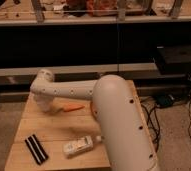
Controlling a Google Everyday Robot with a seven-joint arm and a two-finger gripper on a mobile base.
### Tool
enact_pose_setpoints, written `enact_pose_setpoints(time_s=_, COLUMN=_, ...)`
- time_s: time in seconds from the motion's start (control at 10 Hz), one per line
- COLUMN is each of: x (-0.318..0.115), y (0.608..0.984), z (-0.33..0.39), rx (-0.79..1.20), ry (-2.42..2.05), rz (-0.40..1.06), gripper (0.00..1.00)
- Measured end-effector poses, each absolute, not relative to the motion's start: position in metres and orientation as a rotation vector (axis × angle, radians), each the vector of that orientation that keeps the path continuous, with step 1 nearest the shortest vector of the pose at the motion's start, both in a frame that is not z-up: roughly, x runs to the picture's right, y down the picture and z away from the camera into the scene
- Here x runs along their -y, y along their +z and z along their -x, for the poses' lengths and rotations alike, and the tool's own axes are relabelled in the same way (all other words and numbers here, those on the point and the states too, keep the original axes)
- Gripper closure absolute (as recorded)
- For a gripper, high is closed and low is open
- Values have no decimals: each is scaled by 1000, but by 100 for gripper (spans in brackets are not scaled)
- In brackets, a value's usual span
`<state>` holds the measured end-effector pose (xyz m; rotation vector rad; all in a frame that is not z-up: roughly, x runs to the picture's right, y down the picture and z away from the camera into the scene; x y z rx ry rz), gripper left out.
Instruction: Pick up the ceramic cup
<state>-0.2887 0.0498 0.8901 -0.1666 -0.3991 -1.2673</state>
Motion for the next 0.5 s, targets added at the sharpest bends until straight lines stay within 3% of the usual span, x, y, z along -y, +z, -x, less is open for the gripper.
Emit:
enact_pose_setpoints(time_s=0.2, x=-48, y=891, z=287, rx=396, ry=-1273, rz=166, gripper=100)
enact_pose_setpoints(time_s=0.5, x=-47, y=892, z=288, rx=403, ry=-1279, rz=163, gripper=97)
